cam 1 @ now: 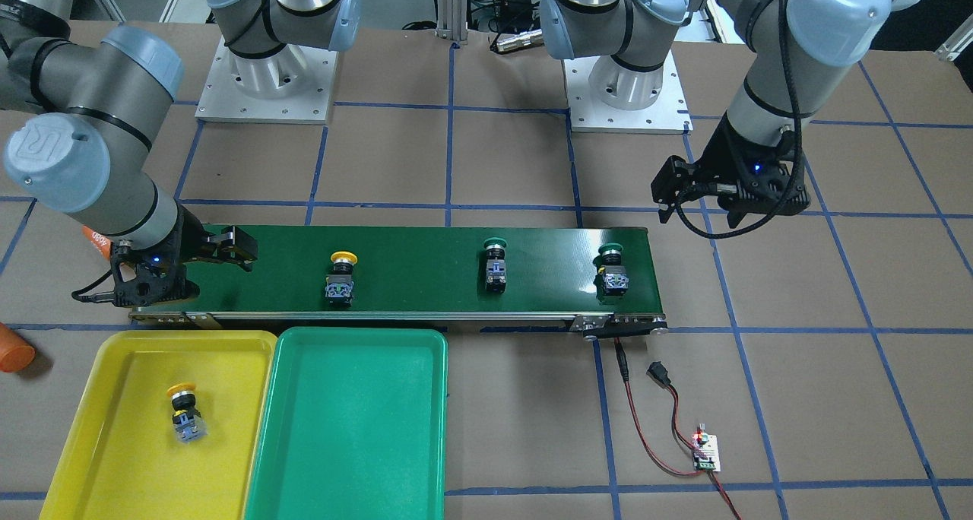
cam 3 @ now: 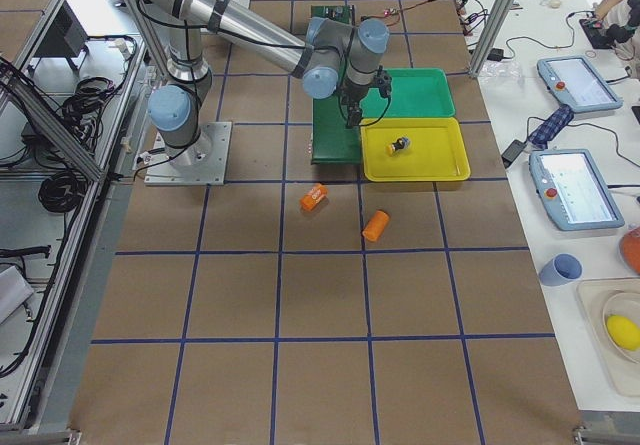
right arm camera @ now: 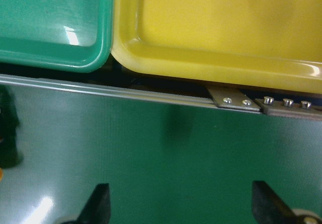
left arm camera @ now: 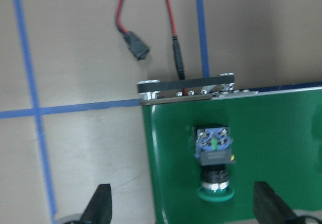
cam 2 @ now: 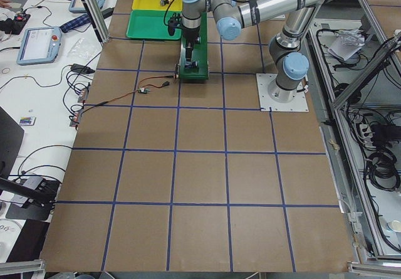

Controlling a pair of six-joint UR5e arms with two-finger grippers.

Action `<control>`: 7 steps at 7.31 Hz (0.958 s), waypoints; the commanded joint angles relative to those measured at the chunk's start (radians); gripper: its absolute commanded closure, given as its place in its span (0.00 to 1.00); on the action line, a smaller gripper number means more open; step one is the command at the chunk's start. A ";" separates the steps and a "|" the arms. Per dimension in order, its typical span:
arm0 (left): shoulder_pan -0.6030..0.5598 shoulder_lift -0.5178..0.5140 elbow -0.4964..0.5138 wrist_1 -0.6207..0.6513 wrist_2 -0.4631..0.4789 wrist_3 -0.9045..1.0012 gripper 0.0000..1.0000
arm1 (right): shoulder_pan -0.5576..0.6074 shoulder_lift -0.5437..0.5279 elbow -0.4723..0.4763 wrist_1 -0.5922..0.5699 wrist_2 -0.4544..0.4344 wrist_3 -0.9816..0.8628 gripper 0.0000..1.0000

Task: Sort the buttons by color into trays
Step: 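Withdraw the left gripper and hold it above the belt start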

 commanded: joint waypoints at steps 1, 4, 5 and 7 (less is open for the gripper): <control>-0.001 0.120 0.022 -0.178 0.022 -0.084 0.00 | 0.000 0.000 0.000 0.000 -0.001 0.000 0.00; -0.049 0.206 0.022 -0.268 -0.036 -0.207 0.00 | 0.000 0.000 0.000 0.000 0.001 0.000 0.00; -0.080 0.175 0.030 -0.250 -0.048 -0.208 0.00 | 0.000 0.002 0.000 0.000 0.001 0.000 0.00; -0.090 0.109 0.073 -0.235 -0.053 -0.205 0.00 | 0.000 0.000 0.000 0.002 0.002 0.000 0.00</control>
